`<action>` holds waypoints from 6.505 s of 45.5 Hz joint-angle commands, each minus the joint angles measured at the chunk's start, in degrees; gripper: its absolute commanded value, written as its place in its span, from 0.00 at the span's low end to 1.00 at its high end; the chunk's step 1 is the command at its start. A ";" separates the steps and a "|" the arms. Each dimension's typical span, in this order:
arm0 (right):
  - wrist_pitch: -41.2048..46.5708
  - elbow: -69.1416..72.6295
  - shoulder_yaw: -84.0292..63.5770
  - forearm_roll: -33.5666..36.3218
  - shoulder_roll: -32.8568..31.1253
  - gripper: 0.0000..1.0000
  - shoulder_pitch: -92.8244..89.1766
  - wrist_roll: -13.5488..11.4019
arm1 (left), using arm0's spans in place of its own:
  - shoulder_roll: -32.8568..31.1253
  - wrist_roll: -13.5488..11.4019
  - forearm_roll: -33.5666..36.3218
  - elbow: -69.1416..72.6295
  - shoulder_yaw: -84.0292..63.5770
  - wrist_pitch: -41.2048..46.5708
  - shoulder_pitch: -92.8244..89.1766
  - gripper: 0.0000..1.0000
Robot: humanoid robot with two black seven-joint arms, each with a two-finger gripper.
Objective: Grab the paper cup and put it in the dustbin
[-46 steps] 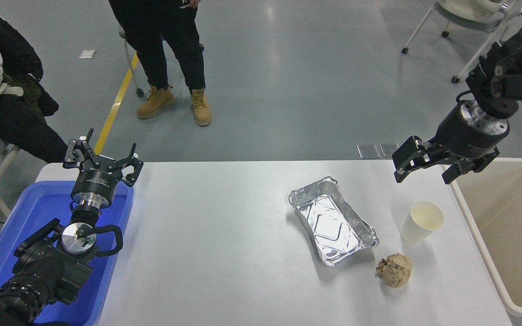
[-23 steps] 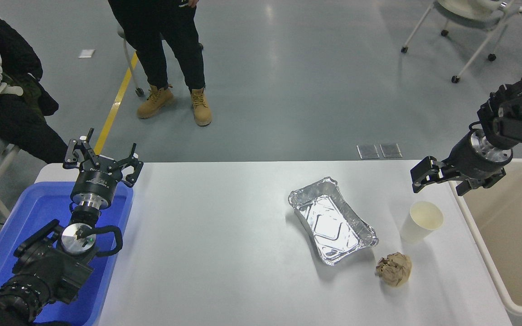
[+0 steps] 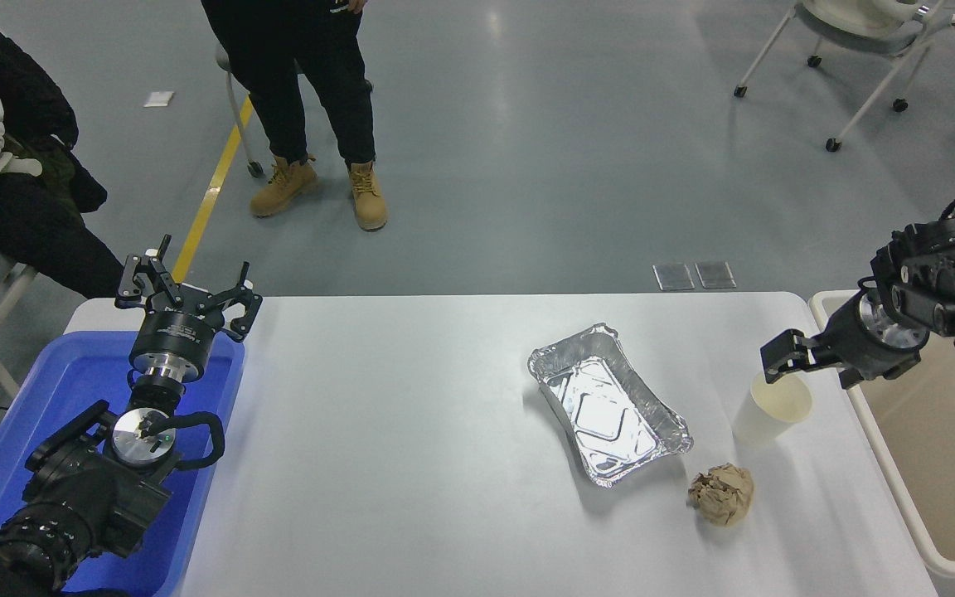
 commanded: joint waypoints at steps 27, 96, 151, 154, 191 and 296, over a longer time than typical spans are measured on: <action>-11.12 -4.13 2.89 -1.86 -0.09 0.46 -8.36 0.06 | 0.06 0.00 0.00 0.00 0.00 0.06 0.00 0.99; 1.35 28.56 -2.38 -9.60 -8.96 0.00 42.07 1.73 | -0.03 0.00 0.00 0.00 0.00 -0.02 0.00 0.99; 5.93 25.50 -4.84 -8.90 -17.66 0.00 44.21 0.68 | -0.03 0.00 0.00 0.00 0.00 0.06 0.00 0.99; 3.03 20.41 -4.49 -6.97 -19.15 0.00 38.33 -0.11 | 0.06 0.00 0.00 0.00 0.00 0.06 0.00 0.99; -34.68 -25.83 19.84 19.67 -14.95 0.00 -30.15 -17.69 | -0.03 0.00 0.00 0.00 0.00 -0.02 0.00 0.99; -8.59 35.32 1.67 6.05 -9.32 1.00 44.62 -18.31 | -0.03 0.00 0.00 0.00 0.00 0.06 0.00 0.99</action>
